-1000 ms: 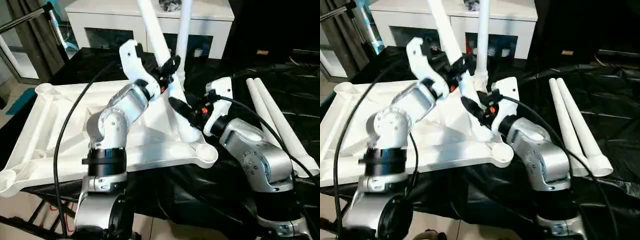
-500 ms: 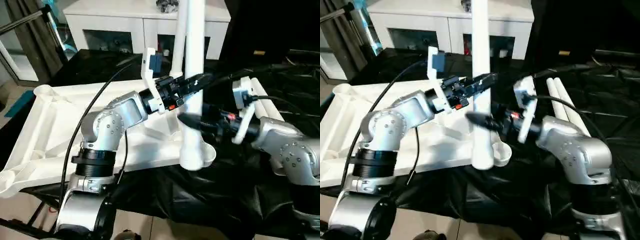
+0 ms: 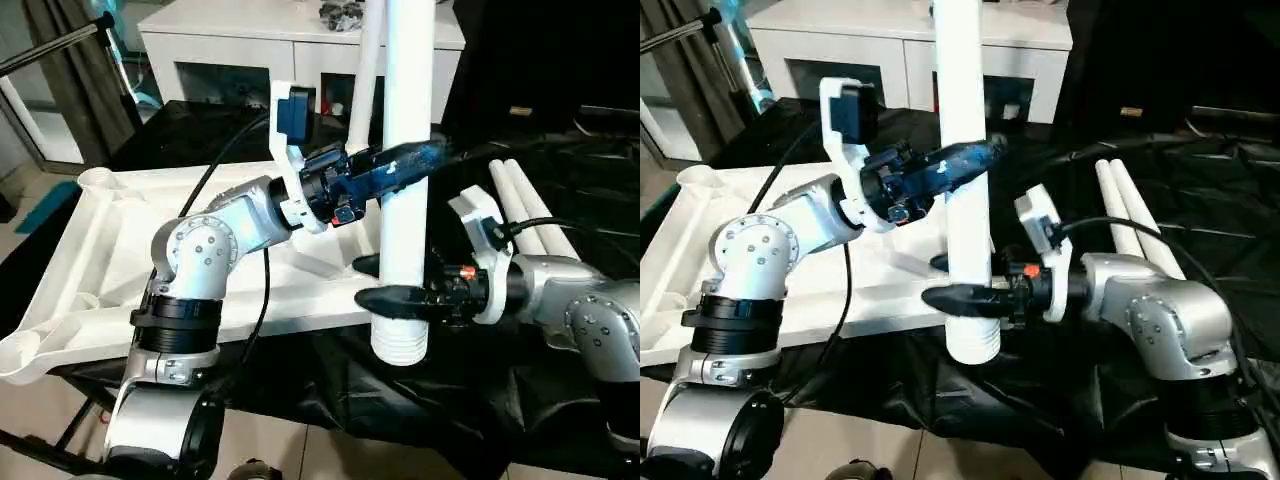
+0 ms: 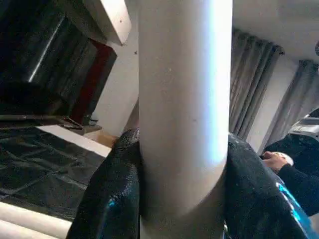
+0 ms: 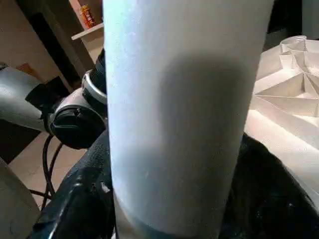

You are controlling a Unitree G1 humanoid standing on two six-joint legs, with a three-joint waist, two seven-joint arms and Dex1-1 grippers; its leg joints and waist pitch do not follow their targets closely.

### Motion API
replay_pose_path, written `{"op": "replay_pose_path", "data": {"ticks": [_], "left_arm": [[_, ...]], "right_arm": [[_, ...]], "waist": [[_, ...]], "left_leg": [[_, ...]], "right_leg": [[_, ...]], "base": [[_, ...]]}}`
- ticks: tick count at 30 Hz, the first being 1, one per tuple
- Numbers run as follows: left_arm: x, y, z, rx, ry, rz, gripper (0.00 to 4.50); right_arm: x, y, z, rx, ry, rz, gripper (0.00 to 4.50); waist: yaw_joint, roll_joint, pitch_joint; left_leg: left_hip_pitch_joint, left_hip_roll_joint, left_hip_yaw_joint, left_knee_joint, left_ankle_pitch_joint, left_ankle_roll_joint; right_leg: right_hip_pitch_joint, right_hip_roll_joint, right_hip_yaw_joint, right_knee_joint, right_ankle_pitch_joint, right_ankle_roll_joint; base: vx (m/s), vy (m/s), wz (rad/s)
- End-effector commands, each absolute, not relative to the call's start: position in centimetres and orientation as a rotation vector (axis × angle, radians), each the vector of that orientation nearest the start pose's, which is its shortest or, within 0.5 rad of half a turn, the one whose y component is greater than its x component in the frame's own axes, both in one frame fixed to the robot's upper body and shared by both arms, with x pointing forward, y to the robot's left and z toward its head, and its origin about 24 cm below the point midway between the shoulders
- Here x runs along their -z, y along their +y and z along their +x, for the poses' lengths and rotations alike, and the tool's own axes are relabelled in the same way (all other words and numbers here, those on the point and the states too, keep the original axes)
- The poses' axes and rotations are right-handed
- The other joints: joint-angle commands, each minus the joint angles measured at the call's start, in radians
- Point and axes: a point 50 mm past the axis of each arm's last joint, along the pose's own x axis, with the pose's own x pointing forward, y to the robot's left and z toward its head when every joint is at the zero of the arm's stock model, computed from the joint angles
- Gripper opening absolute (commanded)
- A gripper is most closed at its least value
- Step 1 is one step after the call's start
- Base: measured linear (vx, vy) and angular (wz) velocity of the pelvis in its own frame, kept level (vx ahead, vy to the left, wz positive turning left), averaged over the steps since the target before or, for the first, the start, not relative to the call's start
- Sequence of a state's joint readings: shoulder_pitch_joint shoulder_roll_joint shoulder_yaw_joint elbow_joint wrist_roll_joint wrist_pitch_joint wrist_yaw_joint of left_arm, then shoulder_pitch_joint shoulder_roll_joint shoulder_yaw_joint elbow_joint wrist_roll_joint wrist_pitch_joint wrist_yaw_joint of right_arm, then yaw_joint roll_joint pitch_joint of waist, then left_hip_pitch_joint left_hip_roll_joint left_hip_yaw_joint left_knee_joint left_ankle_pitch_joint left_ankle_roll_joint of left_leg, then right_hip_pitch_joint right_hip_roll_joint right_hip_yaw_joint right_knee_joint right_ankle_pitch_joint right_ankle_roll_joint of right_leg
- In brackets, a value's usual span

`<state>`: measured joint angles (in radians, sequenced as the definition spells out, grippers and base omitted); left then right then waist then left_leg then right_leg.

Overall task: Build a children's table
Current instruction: Pick table leg

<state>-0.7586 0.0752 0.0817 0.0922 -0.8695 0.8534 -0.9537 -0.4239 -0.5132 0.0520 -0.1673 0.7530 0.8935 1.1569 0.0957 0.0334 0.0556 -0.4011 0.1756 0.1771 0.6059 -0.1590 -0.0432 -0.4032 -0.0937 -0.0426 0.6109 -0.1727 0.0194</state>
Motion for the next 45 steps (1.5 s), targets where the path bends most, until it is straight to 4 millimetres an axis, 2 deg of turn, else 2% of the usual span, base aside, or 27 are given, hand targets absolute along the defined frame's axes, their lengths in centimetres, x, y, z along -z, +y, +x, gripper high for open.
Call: {"op": "replay_pose_path", "data": {"ticks": [1,7,9,10,12,13,14,15,16,18,20,22,23,24,25,27,29,34,35,37,38,40,41,45], "left_arm": [[-21.9,5.6,30.0,1.627,-0.082,-0.652,1.82],[-21.5,5.4,30.4,1.560,-0.072,-0.679,1.82],[-21.3,5.2,31.1,1.478,-0.053,-0.690,1.82],[-20.9,5.1,31.6,1.411,-0.031,-0.672,2.17],[-20.6,5.0,31.6,1.377,-0.030,-0.619,2.52],[-20.4,4.8,31.6,1.352,-0.036,-0.586,2.52],[-20.2,4.7,31.7,1.306,-0.037,-0.564,2.51],[-20.2,4.7,31.7,1.306,-0.037,-0.564,2.58],[-19.9,4.5,32.1,1.201,-0.016,-0.543,2.58],[-19.8,4.4,32.3,1.150,-0.001,-0.531,2.64],[-19.6,4.3,33.0,1.002,0.020,-0.465,2.64],[-19.6,4.4,33.3,0.958,0.021,-0.443,2.64],[-19.4,4.6,33.9,0.850,0.020,-0.417,2.64],[-19.5,4.7,34.1,0.826,0.014,-0.418,2.38],[-19.7,4.9,34.3,0.791,-0.007,-0.424,2.31],[-19.9,5.0,34.4,0.781,-0.018,-0.431,2.31],[-20.3,5.1,34.6,0.769,-0.038,-0.446,1.99],[-20.4,5.1,34.3,0.793,-0.053,-0.442,1.85],[-20.4,4.9,34.0,0.830,-0.060,-0.429,1.85],[-20.4,4.8,33.9,0.852,-0.062,-0.419,1.84],[-20.4,4.7,33.8,0.872,-0.062,-0.402,1.84],[-20.4,4.6,33.7,0.896,-0.063,-0.392,1.84],[-20.4,4.6,33.7,0.916,-0.064,-0.383,1.84],[-20.7,4.5,33.3,0.968,-0.077,-0.366,1.84]], "right_arm": [[-14.5,-13.6,26.0,-1.501,0.332,0.279,2.58],[-14.3,-13.4,26.4,-1.439,0.304,0.288,2.09],[-14.3,-13.3,26.7,-1.404,0.289,0.284,1.99],[-14.3,-13.0,27.1,-1.339,0.260,0.273,1.94],[-14.3,-12.7,27.5,-1.295,0.238,0.266,1.93],[-14.4,-12.5,27.6,-1.277,0.227,0.258,1.93],[-14.4,-12.3,27.7,-1.256,0.218,0.251,1.93],[-14.4,-12.3,27.7,-1.256,0.218,0.251,1.92],[-14.5,-11.9,27.9,-1.220,0.202,0.241,1.92],[-14.5,-11.7,28.0,-1.198,0.195,0.234,1.91],[-14.6,-11.4,28.5,-1.139,0.178,0.211,1.91],[-14.6,-11.3,28.7,-1.122,0.175,0.208,1.91],[-14.6,-11.2,29.0,-1.088,0.167,0.197,1.91],[-14.6,-11.2,29.1,-1.081,0.165,0.194,1.91],[-14.6,-11.2,29.2,-1.074,0.165,0.191,1.91],[-14.6,-11.2,29.2,-1.073,0.165,0.190,1.91],[-14.6,-11.0,29.1,-1.076,0.166,0.188,1.91],[-14.5,-10.7,29.0,-1.081,0.161,0.169,1.91],[-14.6,-10.6,28.9,-1.087,0.166,0.166,2.47],[-14.6,-10.6,28.9,-1.097,0.177,0.178,2.61],[-14.7,-10.7,28.9,-1.113,0.188,0.168,2.67],[-14.7,-11.0,28.9,-1.114,0.197,0.149,2.78],[-14.6,-11.5,28.9,-1.125,0.224,0.125,2.96],[-14.6,-12.6,28.6,-1.159,0.268,0.094,3.17]], "waist": [[0.004,-0.027,-0.070],[0.004,-0.027,-0.074],[0.005,-0.026,-0.076],[0.005,-0.026,-0.076],[0.004,-0.025,-0.076],[0.004,-0.026,-0.077],[0.003,-0.019,-0.075],[0.003,-0.019,-0.075],[0.003,-0.021,-0.075],[0.002,-0.023,-0.075],[0.000,-0.026,-0.074],[-0.002,-0.024,-0.074],[-0.002,-0.024,-0.074],[-0.005,-0.026,-0.073],[-0.003,-0.026,-0.073],[-0.002,-0.030,-0.075],[-0.001,-0.029,-0.075],[0.000,-0.029,-0.077],[0.000,-0.021,-0.076],[-0.002,-0.025,-0.076],[-0.003,-0.021,-0.076],[-0.003,-0.022,-0.075],[-0.003,-0.023,-0.074],[-0.001,-0.023,-0.073]], "left_leg": [[0.023,0.038,-0.010,-0.071,-0.216,0.026],[0.021,0.037,-0.009,-0.068,-0.185,0.032],[0.022,0.038,-0.009,-0.067,-0.178,0.035],[0.020,0.037,-0.009,-0.066,-0.169,0.036],[0.021,0.037,-0.010,-0.068,-0.175,0.031],[0.021,0.038,-0.010,-0.069,-0.176,0.029],[0.022,0.039,-0.012,-0.072,-0.194,0.014],[0.022,0.039,-0.012,-0.072,-0.194,0.014],[0.021,0.039,-0.012,-0.073,-0.203,0.006],[0.022,0.038,-0.011,-0.073,-0.207,0.007],[0.020,0.039,-0.012,-0.073,-0.206,0.004],[0.021,0.037,-0.012,-0.073,-0.211,0.002],[0.019,0.037,-0.012,-0.074,-0.214,0.001],[0.019,0.036,-0.012,-0.074,-0.216,-0.001],[0.020,0.035,-0.013,-0.073,-0.216,-0.002],[0.018,0.034,-0.012,-0.073,-0.203,0.004],[0.018,0.035,-0.011,-0.071,-0.192,0.011],[0.017,0.035,-0.011,-0.068,-0.171,0.026],[0.018,0.035,-0.011,-0.069,-0.170,0.028],[0.018,0.034,-0.011,-0.069,-0.177,0.028],[0.019,0.035,-0.011,-0.069,-0.180,0.027],[0.021,0.035,-0.011,-0.070,-0.194,0.023],[0.020,0.036,-0.011,-0.071,-0.200,0.020],[0.021,0.036,-0.011,-0.071,-0.212,0.019]], "right_leg": [[0.044,-0.044,0.027,-0.078,-0.317,-0.193],[0.045,-0.043,0.026,-0.071,-0.253,-0.211],[0.046,-0.043,0.026,-0.069,-0.233,-0.219],[0.045,-0.043,0.026,-0.069,-0.219,-0.223],[0.045,-0.043,0.025,-0.072,-0.229,-0.215],[0.045,-0.043,0.025,-0.072,-0.230,-0.213],[0.044,-0.041,0.026,-0.073,-0.240,-0.198],[0.044,-0.041,0.026,-0.073,-0.240,-0.198],[0.047,-0.042,0.027,-0.072,-0.242,-0.193],[0.046,-0.042,0.026,-0.075,-0.245,-0.190],[0.046,-0.042,0.026,-0.075,-0.249,-0.182],[0.044,-0.041,0.026,-0.078,-0.260,-0.171],[0.045,-0.041,0.026,-0.079,-0.269,-0.164],[0.044,-0.039,0.027,-0.080,-0.270,-0.156],[0.045,-0.039,0.026,-0.081,-0.273,-0.154],[0.046,-0.040,0.026,-0.079,-0.264,-0.149],[0.044,-0.040,0.025,-0.078,-0.248,-0.160],[0.046,-0.040,0.025,-0.072,-0.199,-0.184],[0.046,-0.040,0.025,-0.072,-0.195,-0.189],[0.047,-0.038,0.025,-0.072,-0.191,-0.191],[0.047,-0.038,0.026,-0.072,-0.192,-0.192],[0.046,-0.038,0.026,-0.074,-0.204,-0.190],[0.046,-0.038,0.026,-0.074,-0.212,-0.190],[0.048,-0.039,0.027,-0.075,-0.221,-0.184]], "base": [[0.000,0.000,0.00],[0.000,0.000,0.00],[0.000,0.000,0.00],[0.000,0.000,0.00],[0.000,0.000,0.00],[0.000,0.000,0.00],[0.000,0.000,0.00],[0.000,0.000,0.00],[0.000,0.000,0.00],[0.000,0.000,0.00],[0.000,0.000,0.00],[0.000,0.000,0.00],[0.000,0.000,0.00],[0.000,0.000,0.00],[0.000,0.000,0.00],[0.000,0.000,0.00],[0.000,0.000,0.00],[0.000,0.000,0.00],[0.000,0.000,0.00],[0.000,0.000,0.00],[0.000,0.000,0.00],[0.000,0.000,0.00],[0.000,0.000,0.00],[0.000,0.000,0.00]]}}
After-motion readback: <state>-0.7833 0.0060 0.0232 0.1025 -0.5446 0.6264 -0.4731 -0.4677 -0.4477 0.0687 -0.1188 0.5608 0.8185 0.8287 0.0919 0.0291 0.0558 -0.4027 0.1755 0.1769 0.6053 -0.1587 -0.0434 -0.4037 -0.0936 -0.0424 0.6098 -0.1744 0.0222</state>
